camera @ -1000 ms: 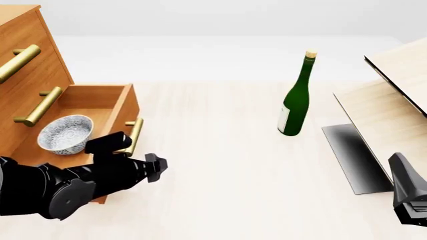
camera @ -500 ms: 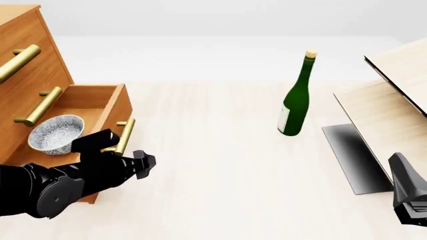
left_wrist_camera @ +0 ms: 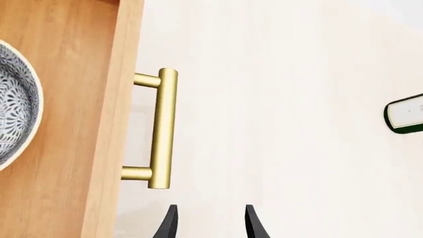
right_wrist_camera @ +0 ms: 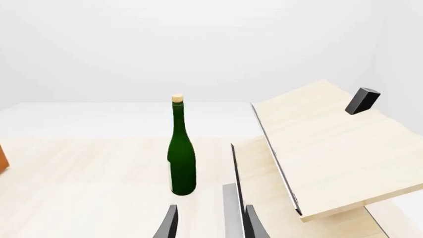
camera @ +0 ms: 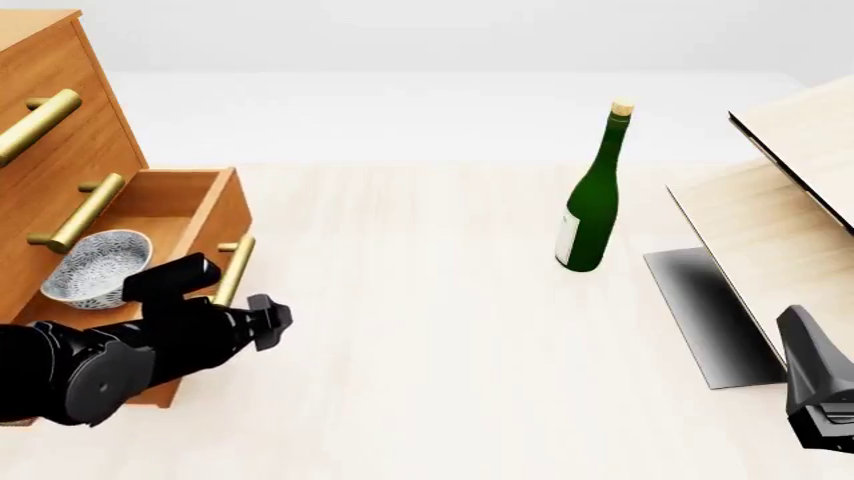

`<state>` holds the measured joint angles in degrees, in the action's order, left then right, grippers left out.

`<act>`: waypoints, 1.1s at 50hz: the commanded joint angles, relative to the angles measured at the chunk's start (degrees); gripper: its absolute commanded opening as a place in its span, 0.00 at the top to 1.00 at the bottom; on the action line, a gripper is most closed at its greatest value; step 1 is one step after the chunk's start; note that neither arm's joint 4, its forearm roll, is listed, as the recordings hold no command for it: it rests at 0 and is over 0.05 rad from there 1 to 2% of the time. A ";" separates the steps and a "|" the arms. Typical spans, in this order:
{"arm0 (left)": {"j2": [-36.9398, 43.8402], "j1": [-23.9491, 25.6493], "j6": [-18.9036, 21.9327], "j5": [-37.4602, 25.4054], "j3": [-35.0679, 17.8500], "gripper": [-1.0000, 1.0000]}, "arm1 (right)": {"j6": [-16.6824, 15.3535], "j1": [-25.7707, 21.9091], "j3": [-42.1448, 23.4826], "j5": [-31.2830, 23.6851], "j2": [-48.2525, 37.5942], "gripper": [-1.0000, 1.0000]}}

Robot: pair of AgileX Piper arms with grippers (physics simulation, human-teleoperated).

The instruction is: Put the bowl in the bottom drawer of the cabinet and close it.

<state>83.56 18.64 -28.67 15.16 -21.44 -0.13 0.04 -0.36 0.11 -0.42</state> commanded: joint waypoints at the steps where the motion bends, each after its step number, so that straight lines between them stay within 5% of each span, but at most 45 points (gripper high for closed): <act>1: 0.72 -1.34 -0.61 -0.10 -0.21 0.00 | -0.03 -0.03 -0.02 -0.03 0.01 0.00; 55: -4.02 -10.02 3.46 -3.97 -0.19 0.00 | -0.03 -0.02 -0.02 -0.03 0.01 0.00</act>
<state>80.10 10.69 -25.31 11.54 -21.26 -0.13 0.04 -0.36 0.11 -0.42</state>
